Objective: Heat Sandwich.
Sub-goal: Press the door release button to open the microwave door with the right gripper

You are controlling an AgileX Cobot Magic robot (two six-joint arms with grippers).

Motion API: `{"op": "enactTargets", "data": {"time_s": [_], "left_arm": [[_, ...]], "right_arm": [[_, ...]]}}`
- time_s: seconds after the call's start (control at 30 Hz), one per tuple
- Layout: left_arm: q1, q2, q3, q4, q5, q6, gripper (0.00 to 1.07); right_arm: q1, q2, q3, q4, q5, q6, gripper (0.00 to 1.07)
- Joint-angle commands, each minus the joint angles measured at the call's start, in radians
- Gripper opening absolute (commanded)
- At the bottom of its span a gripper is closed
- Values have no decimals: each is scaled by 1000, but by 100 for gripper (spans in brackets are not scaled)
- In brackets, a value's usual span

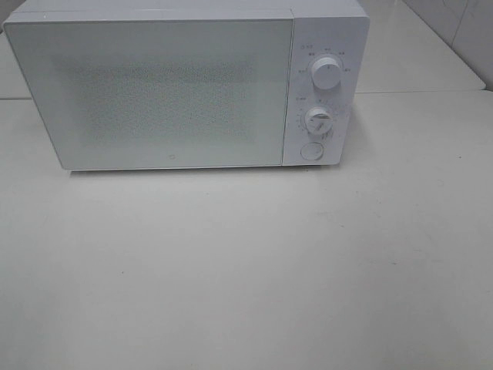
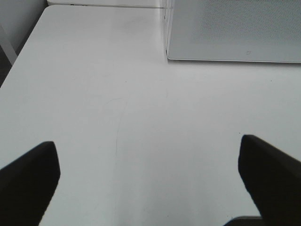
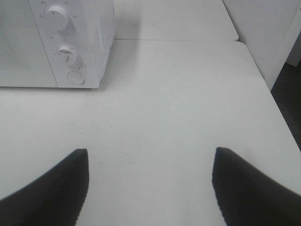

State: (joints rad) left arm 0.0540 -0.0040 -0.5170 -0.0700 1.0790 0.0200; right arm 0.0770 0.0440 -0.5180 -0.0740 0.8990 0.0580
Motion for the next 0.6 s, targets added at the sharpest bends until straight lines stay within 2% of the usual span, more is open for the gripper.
{"op": "enactTargets", "data": {"time_s": [0.03,0.33,0.47,0.6], "left_arm": [[0,-21,2,0,-8,-3,98],[0,-21,2,0,-8,-3,98],[0,-21,2,0,-8,-3,98],[0,-21,2,0,-8,-3,98]], "right_arm": [[-8,87,-2,6,-117,3,71],[-8,258,-2,6,-344,3,71],[-8,410,-2,6,-513,3,71],[-8,487,-2,6,-590,3,71]]}}
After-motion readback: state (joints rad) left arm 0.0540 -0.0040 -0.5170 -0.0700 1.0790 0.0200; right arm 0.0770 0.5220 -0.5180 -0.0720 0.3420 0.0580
